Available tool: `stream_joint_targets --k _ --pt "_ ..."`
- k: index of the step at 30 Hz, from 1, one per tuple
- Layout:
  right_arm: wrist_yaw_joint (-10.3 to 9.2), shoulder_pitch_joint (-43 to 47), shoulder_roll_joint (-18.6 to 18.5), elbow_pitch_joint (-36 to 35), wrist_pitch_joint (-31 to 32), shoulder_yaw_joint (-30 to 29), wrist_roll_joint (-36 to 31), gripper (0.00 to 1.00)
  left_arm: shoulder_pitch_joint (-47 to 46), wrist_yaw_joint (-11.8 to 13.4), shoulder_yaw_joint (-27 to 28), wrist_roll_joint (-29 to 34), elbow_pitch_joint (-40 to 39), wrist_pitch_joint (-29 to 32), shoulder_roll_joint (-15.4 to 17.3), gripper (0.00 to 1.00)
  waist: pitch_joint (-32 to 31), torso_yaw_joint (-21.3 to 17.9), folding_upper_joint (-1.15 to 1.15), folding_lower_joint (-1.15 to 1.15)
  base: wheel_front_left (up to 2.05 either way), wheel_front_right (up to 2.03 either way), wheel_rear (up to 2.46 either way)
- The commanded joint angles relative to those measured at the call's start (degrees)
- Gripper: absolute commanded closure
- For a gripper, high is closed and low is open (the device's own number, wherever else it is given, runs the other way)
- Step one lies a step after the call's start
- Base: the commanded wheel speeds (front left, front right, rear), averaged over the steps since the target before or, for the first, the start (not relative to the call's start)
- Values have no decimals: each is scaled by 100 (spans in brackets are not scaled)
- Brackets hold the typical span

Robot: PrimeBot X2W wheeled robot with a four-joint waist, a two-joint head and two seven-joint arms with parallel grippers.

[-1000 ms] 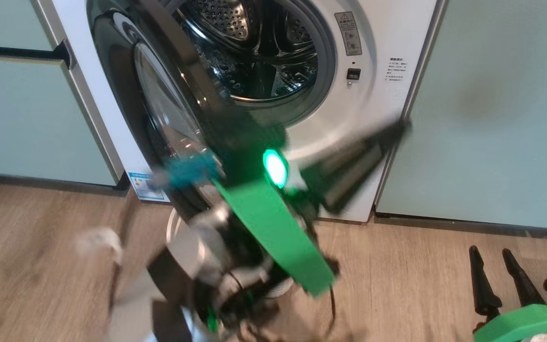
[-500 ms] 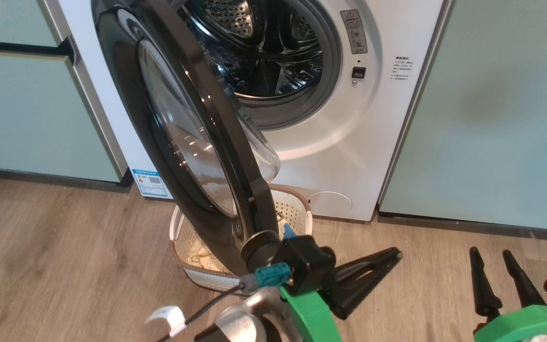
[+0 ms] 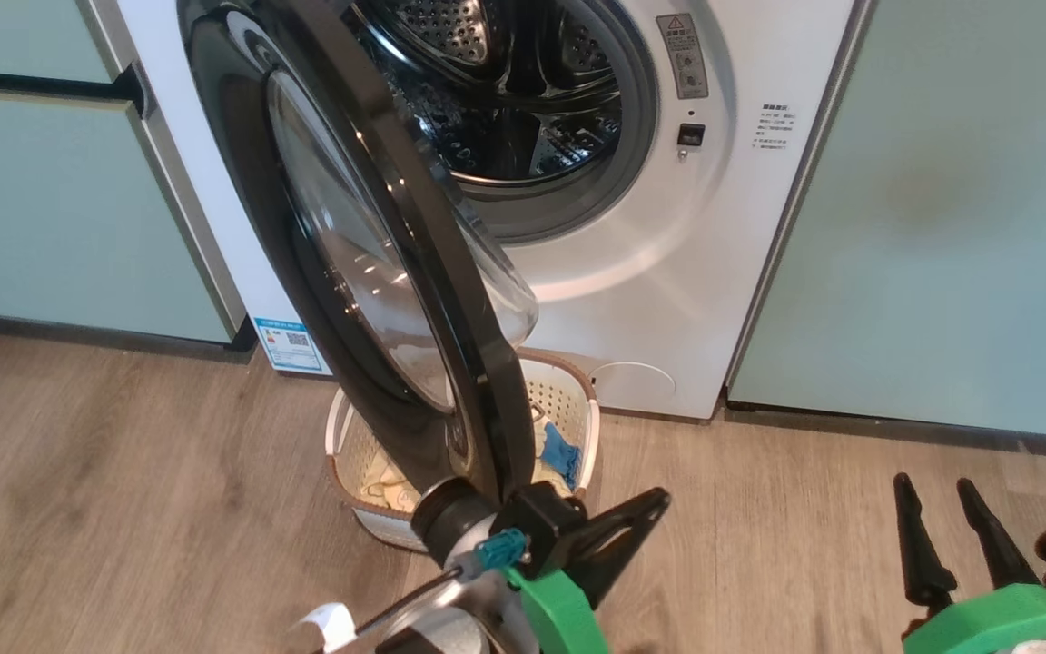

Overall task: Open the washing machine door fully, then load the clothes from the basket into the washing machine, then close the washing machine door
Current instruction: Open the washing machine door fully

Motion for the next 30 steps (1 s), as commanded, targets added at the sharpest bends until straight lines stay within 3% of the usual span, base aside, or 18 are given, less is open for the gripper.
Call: stream_joint_targets --k 1,16,30 --pt "2 -197 -105 -145 -55 93 46 0 -215 10 255 46 -74 -108 -18 100 9 -8 0 0 0 0 0" --pt "2 -179 -92 -121 -55 90 64 0 -369 90 535 -124 984 -783 -56 100 49 -26 0 0 0 0 0" --pt "2 -177 -82 -98 -55 115 68 0 -510 246 945 -361 1089 -1017 44 100 41 -27 0 0 0 0 0"
